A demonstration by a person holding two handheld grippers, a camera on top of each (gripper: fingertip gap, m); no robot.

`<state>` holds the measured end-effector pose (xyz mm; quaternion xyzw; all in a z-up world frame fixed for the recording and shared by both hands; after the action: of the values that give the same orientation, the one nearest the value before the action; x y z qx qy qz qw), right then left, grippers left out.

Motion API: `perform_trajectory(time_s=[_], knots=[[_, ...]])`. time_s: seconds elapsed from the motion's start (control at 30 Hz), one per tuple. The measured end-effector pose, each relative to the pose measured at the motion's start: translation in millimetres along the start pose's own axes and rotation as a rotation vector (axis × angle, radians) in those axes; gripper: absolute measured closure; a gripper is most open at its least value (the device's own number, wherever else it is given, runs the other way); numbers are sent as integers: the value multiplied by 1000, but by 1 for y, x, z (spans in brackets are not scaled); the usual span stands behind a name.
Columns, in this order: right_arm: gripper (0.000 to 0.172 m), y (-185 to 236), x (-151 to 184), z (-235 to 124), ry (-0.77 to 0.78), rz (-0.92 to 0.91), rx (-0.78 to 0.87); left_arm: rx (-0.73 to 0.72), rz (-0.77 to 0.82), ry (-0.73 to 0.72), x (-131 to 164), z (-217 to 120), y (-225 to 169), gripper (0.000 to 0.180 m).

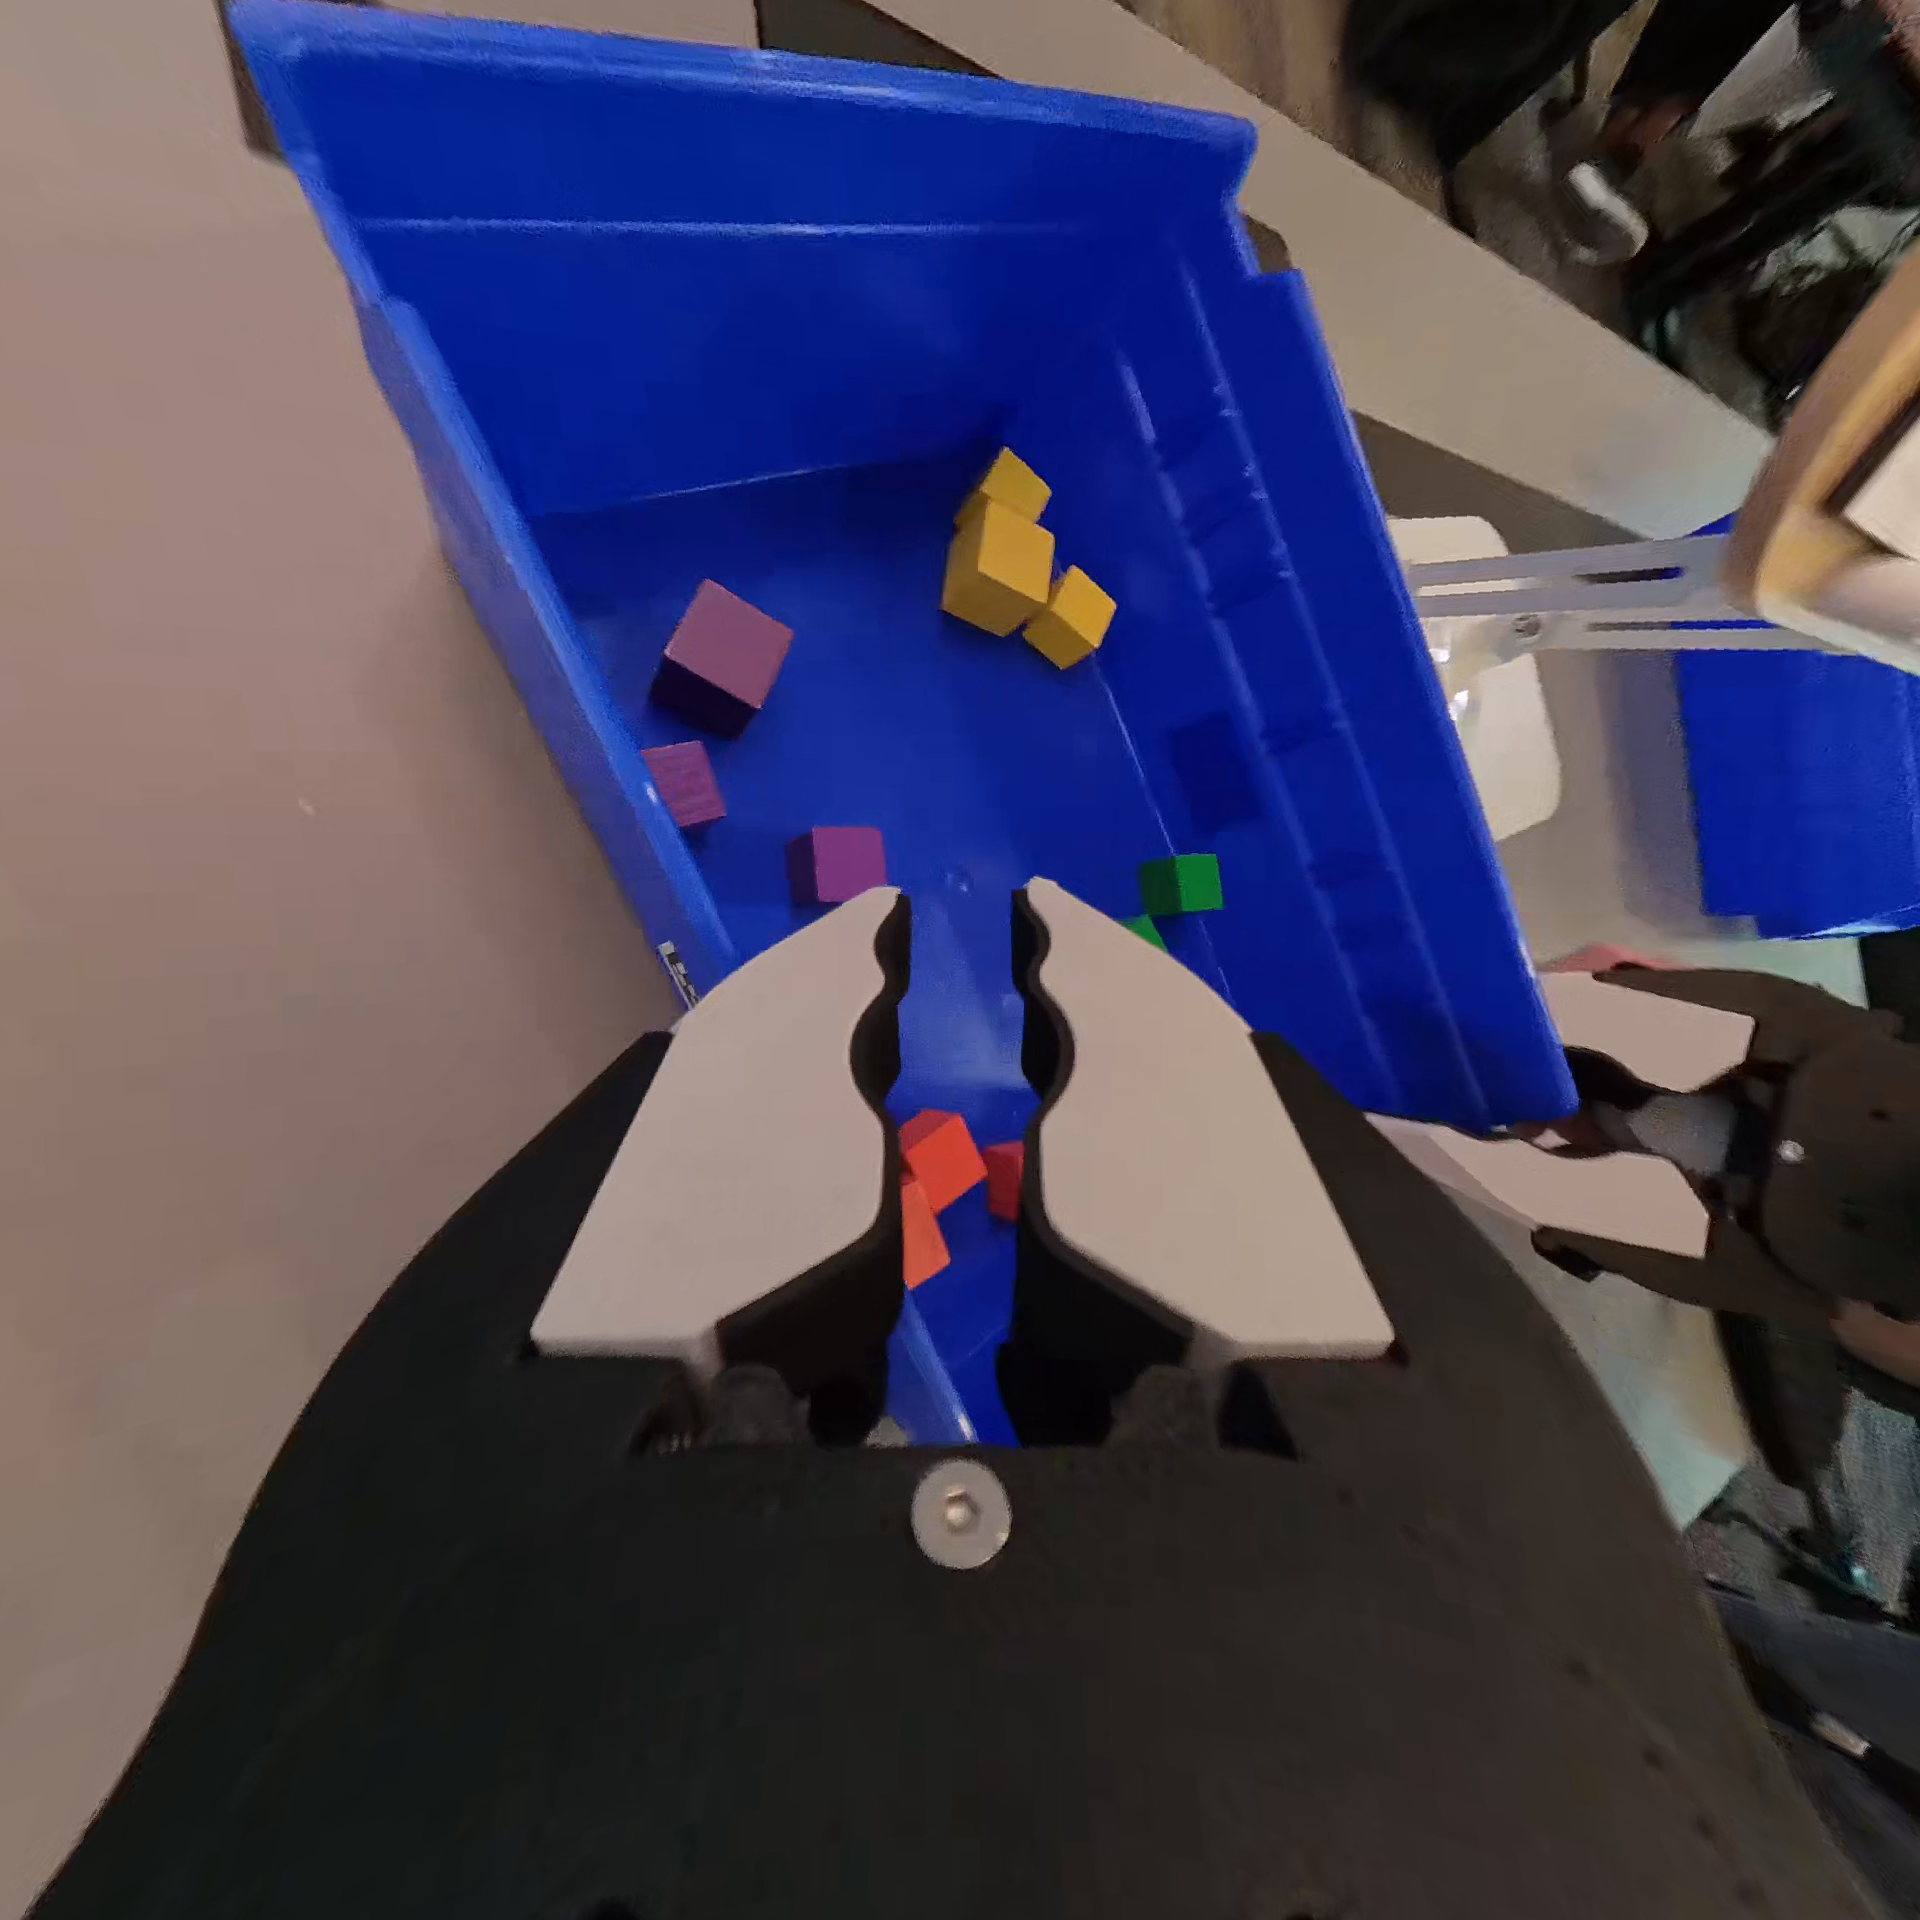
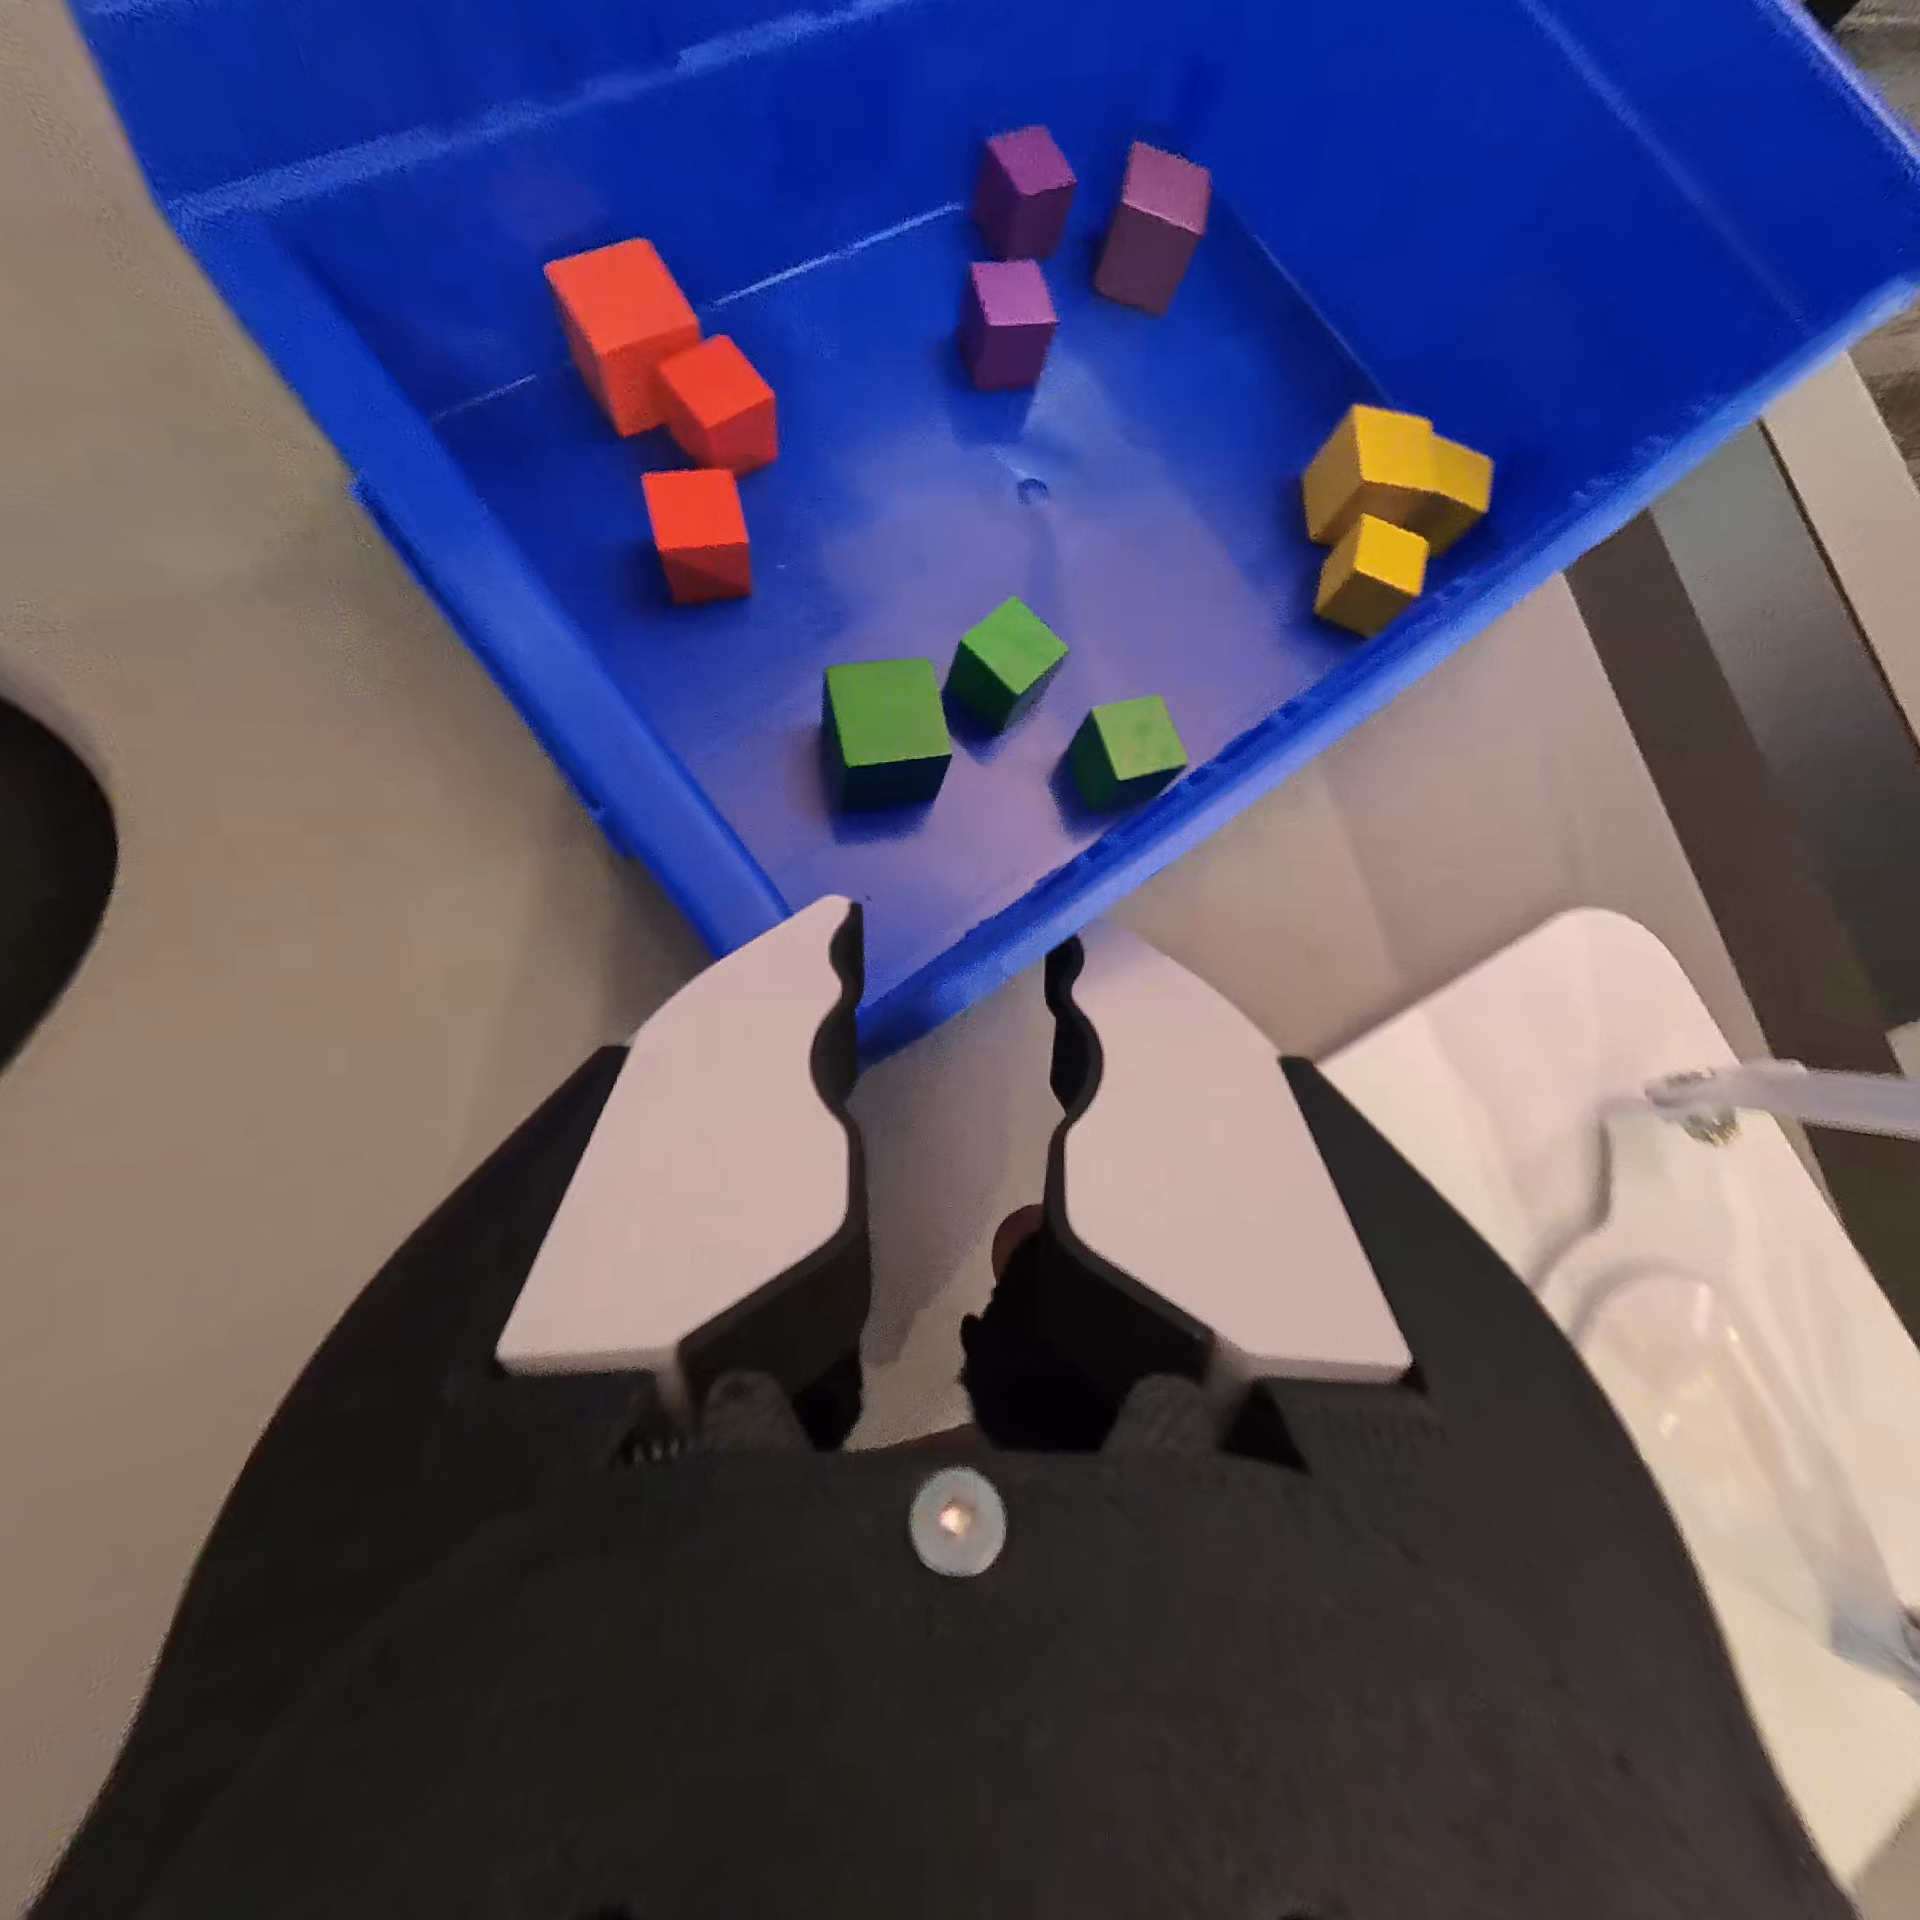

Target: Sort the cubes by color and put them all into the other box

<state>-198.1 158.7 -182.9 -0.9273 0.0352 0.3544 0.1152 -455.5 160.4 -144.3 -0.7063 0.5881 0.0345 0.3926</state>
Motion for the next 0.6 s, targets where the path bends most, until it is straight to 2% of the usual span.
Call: perform_trajectory(time_s=[0.3,0.43,0.6], knots=[[131,13,-44,40,-59,88,-6,-93,156,99,-61,12,42,158],[130,10,-60,57,-83,119,9,-82,148,246,-72,30,59,156],[130,3,-73,72,-88,151,21,-124,160,273,-92,38,74,158]])
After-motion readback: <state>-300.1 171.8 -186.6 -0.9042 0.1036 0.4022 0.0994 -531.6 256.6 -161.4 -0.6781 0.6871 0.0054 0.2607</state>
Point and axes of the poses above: each gripper's, where its closed fingertips meet, z out along the fingers, x out of its underside, y = z × x across the jaws, the point moved 7 cm from there along -z, back along the fingers, and after that the axes turned 2 degrees about y, right-handed, at the moved point
